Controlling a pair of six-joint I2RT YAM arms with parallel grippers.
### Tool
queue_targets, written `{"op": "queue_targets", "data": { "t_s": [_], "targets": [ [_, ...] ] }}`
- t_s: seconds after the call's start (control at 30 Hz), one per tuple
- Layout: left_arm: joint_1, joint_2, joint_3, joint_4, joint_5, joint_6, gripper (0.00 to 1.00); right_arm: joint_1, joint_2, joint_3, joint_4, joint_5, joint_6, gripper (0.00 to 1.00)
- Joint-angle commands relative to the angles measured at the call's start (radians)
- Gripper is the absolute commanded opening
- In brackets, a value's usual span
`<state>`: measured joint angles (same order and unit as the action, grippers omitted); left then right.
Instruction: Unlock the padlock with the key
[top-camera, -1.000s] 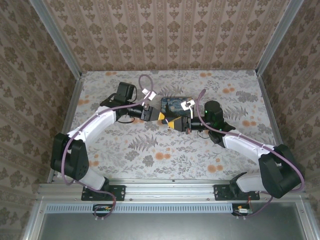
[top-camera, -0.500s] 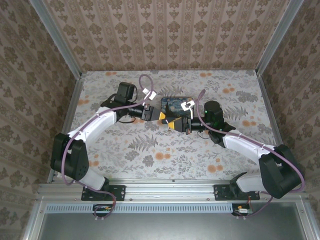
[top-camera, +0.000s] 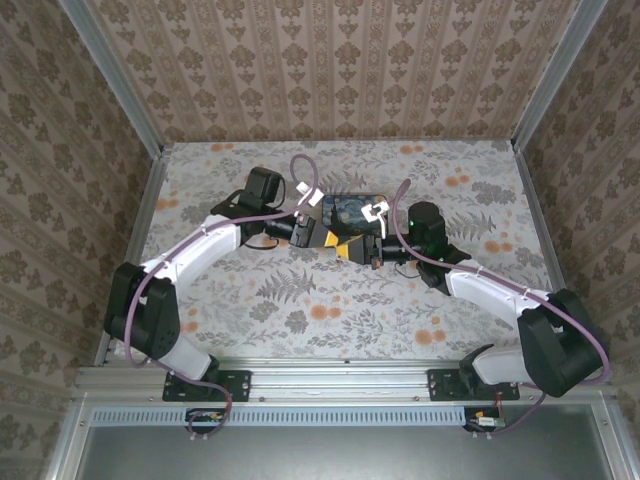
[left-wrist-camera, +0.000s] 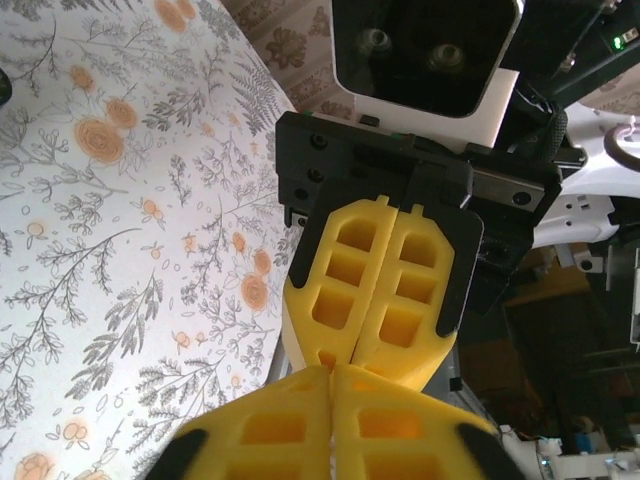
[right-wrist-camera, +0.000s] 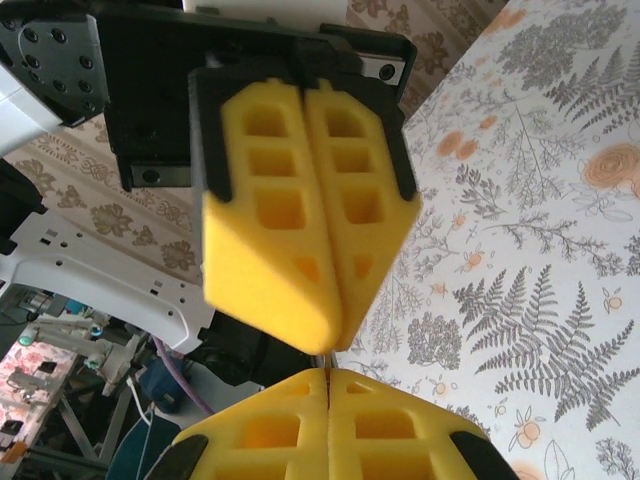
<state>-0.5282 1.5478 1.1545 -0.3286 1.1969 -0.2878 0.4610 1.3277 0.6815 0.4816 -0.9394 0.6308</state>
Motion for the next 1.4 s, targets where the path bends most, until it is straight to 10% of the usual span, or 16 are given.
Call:
{"op": "queue_targets", "data": {
  "t_s": [0.0,0.27,0.77,1.03,1.37],
  "targets": [
    [-0.006,0.01,0.028,-0.004,0.043,0.029,0.0,0.007,-0.02,0.018,-0.008,-0.013,-0.015,0.0],
    [0.022,-0.032,-0.051,0.217,0.002,-0.13,0.0,-0.002,-0.052,-0.009,0.02,-0.007,0.008,0.23],
    [0.03,-0.051,-0.086,0.326,0.035,-0.203,0.0,-0.004,0.0,0.018,0.042,0.01,0.038,0.23],
    [0.048,-0.079,-0.119,0.351,0.01,-0.226,0.0,-0.039,-0.045,-0.029,0.066,0.085,0.072,0.48],
    [0.053,-0.082,-0.166,0.51,-0.04,-0.337,0.0,-0.033,0.052,-0.057,0.367,0.113,0.346,0.47]
  ]
}}
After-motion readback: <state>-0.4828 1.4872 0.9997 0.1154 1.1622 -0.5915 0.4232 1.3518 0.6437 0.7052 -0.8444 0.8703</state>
